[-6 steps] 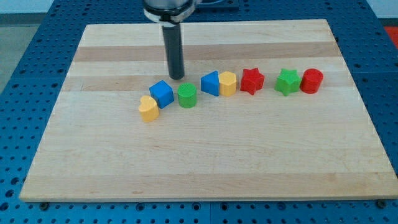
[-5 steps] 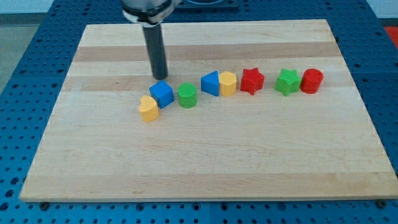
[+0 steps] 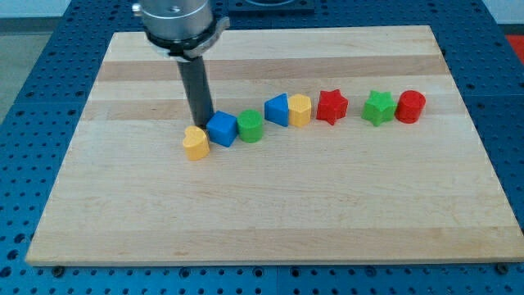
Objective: Slide blue cube to the green circle
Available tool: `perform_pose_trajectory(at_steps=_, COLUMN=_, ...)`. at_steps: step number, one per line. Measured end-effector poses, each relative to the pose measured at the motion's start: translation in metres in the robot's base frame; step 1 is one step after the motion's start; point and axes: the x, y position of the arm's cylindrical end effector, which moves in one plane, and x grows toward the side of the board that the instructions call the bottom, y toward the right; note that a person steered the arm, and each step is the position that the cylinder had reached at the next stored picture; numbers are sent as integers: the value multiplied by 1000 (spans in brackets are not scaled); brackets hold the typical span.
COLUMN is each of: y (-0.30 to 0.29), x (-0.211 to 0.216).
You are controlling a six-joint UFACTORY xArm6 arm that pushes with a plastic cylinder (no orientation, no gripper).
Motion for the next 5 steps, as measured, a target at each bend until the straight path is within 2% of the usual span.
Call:
perform_pose_trajectory(at_steps=3, y=10, x=22)
perform_pose_trajectory(at_steps=5, y=10, x=65)
